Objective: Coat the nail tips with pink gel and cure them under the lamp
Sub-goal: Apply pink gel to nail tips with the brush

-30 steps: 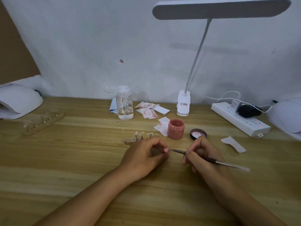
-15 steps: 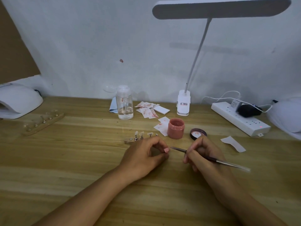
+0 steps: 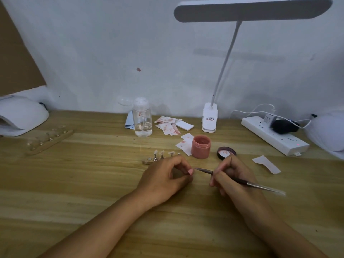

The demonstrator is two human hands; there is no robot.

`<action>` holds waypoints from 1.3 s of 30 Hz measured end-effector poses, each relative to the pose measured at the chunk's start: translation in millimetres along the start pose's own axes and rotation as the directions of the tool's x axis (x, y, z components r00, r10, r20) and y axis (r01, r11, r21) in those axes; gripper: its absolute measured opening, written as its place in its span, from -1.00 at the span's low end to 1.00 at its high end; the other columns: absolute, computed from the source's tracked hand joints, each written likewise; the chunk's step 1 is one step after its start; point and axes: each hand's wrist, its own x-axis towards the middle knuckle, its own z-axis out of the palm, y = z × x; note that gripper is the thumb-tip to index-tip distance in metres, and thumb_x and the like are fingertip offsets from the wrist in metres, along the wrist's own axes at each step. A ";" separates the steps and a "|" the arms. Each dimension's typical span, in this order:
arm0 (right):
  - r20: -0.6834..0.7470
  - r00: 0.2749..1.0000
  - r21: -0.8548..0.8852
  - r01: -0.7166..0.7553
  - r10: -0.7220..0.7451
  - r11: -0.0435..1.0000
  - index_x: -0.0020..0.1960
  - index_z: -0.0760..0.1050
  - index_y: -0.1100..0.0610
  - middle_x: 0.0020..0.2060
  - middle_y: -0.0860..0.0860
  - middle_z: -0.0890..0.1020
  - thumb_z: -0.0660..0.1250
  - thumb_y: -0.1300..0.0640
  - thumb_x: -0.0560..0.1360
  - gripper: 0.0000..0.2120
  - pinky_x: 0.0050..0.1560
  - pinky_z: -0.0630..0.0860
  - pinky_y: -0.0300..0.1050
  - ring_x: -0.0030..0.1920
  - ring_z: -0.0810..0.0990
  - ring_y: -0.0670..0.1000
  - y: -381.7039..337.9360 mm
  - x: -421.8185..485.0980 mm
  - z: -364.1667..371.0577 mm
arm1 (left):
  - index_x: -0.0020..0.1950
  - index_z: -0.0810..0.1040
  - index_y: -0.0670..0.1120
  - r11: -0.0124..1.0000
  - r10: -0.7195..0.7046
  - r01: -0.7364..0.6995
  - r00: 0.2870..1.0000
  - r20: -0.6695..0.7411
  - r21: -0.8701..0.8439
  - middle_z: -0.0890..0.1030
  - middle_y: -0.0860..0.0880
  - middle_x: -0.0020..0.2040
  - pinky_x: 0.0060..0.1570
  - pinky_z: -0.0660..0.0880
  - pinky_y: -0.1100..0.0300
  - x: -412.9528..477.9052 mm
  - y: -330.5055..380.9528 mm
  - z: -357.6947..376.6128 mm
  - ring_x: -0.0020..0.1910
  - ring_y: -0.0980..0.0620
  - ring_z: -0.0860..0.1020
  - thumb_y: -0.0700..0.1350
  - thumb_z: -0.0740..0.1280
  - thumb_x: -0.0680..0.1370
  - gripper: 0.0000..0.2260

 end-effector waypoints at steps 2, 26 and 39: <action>-0.001 1.000 -0.006 -0.009 0.009 1.000 -0.15 0.44 0.26 -0.36 0.12 0.65 0.29 0.35 0.51 -0.93 -0.34 0.38 -0.18 -0.43 0.47 -0.12 -0.3 -0.2 0.3 | -0.10 0.56 0.20 1.000 0.001 -0.001 1.000 -0.001 -0.003 0.64 0.28 -0.10 -0.40 0.23 0.27 -0.4 0.0 0.0 -0.50 0.21 0.36 0.01 0.46 0.47 -0.89; -0.007 0.999 0.082 0.054 -0.054 0.995 -0.09 0.43 0.26 -0.34 0.07 0.66 0.32 0.33 0.53 -0.93 -0.26 0.40 -0.16 -0.38 0.51 -0.14 4.0 4.6 0.5 | -0.19 0.57 0.15 0.998 0.066 -0.066 0.998 -0.012 0.014 0.62 0.26 -0.18 -0.37 0.25 0.44 4.9 -3.1 0.7 -0.38 0.42 0.44 -0.02 0.49 0.45 -0.88; -0.059 0.998 0.215 0.012 0.001 0.977 -0.13 0.46 0.38 -0.44 0.08 0.58 0.28 0.39 0.52 -0.94 -0.33 0.48 -0.18 -0.46 0.47 -0.09 9.6 12.0 -1.9 | -0.19 0.62 0.12 1.000 -0.007 0.007 1.000 -0.017 -0.027 0.62 0.25 -0.21 -0.26 0.30 0.28 8.4 -1.3 2.8 -0.29 0.36 0.49 -0.01 0.52 0.43 -0.90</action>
